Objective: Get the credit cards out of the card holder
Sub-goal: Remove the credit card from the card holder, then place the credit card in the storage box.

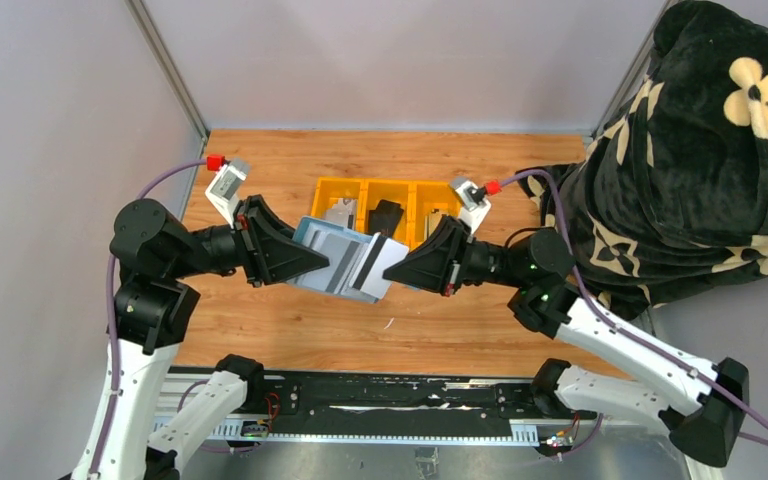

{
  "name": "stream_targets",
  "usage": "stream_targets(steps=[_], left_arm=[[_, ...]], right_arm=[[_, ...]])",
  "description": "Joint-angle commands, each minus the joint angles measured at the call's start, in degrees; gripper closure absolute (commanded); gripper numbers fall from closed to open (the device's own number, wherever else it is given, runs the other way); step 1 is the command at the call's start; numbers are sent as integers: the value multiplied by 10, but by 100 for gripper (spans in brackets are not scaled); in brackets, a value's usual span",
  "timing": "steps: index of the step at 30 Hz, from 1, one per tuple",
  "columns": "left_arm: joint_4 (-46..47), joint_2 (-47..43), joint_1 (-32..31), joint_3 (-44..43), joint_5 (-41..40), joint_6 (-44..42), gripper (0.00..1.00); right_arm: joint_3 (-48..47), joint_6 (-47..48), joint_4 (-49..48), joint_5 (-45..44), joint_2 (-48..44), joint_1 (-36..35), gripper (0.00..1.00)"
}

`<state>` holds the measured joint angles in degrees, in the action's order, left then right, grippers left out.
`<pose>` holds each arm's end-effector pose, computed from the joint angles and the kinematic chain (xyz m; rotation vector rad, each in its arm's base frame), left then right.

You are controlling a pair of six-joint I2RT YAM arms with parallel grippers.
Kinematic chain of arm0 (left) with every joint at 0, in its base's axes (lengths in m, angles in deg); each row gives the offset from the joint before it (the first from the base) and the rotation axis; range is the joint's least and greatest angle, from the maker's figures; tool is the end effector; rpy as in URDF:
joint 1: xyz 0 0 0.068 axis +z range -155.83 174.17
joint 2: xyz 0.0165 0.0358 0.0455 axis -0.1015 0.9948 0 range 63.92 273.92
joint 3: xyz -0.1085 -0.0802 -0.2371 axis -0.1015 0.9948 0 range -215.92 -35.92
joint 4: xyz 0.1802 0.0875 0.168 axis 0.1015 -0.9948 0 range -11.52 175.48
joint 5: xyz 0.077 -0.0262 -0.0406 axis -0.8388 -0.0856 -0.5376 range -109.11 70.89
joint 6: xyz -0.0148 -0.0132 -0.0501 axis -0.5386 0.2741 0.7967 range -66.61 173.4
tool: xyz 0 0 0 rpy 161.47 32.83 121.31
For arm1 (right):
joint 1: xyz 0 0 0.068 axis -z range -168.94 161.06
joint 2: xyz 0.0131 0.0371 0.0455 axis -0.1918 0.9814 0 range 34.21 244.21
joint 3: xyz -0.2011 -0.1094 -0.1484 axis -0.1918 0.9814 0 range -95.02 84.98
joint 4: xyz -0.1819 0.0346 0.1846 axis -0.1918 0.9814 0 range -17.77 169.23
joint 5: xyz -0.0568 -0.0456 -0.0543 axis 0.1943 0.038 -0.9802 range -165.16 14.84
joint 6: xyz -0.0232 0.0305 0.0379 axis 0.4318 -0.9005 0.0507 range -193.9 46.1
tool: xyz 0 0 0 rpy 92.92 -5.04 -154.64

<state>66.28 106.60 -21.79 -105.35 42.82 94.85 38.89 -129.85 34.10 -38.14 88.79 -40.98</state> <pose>0.0949 -0.0597 0.4683 0.6386 1.6083 -1.5340 0.1104 0.1765 0.4024 -0.6674 1.2567 1.9580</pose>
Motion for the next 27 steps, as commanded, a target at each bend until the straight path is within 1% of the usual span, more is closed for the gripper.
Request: stream_targets(steps=[1, 5, 8, 11, 13, 15, 17, 20, 23, 27], left_arm=[[-90, 7, -4, -49, -19, -96, 100], [-171, 19, -4, -85, -68, -182, 100], [-191, 18, -3, -90, -90, -214, 100], [-216, 14, -4, -93, -132, -252, 100], [-238, 14, -4, -96, -151, -280, 100], [-247, 14, -4, -98, -144, -289, 100], [-242, 11, -4, -93, -129, -284, 100], [-230, 2, -4, -85, -105, -272, 100], [-206, -6, -4, -73, -82, -249, 100], [-176, -12, -3, -63, -68, -215, 100]], right_arm=[[2, 40, 103, 13, -52, 54, 100], [-31, 56, 198, 34, -75, 128, 100], [-60, 75, 282, 50, -72, 192, 100], [-78, 89, 314, 75, -55, 261, 100], [-91, 117, 353, 60, -33, 288, 100], [-108, 142, 373, 38, 7, 292, 100], [-138, 159, 377, 33, 69, 285, 100], [-193, 191, 378, 5, 171, 249, 100], [-278, 239, 425, -37, 286, 208, 100], [-411, 264, 471, -62, 454, 184, 100]])
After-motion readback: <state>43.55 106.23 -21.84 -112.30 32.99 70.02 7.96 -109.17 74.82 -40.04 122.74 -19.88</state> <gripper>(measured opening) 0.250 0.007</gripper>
